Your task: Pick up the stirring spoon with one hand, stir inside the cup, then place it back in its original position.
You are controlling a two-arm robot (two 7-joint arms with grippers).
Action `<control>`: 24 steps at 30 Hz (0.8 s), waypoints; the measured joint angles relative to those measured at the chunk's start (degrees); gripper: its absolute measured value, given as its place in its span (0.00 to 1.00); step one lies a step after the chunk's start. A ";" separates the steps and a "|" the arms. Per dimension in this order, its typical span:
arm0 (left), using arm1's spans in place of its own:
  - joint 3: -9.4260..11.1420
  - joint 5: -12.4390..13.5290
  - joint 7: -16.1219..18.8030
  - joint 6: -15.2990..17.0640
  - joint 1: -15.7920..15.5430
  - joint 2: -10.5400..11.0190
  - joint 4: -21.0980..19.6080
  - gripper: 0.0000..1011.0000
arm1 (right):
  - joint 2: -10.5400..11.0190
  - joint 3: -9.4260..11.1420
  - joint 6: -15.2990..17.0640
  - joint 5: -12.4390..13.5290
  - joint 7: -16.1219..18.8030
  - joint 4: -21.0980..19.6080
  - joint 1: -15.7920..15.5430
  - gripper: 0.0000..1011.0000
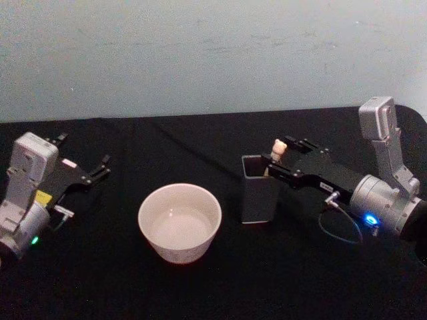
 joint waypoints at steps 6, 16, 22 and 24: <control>0.00 0.00 0.00 0.00 0.00 0.00 0.00 0.99 | 0.00 0.00 -0.03 0.02 0.00 0.00 0.00 0.59; 0.00 0.00 0.00 0.00 0.00 0.00 0.00 0.99 | 0.00 0.00 -0.03 0.06 0.00 0.00 0.00 0.29; 0.00 0.00 0.00 0.00 0.00 0.00 0.00 0.99 | 0.00 0.00 -0.03 0.12 0.01 -0.01 0.00 0.22; 0.00 0.00 0.00 0.00 0.00 0.00 0.00 0.99 | 0.00 0.00 -0.04 0.13 0.01 -0.01 0.00 0.22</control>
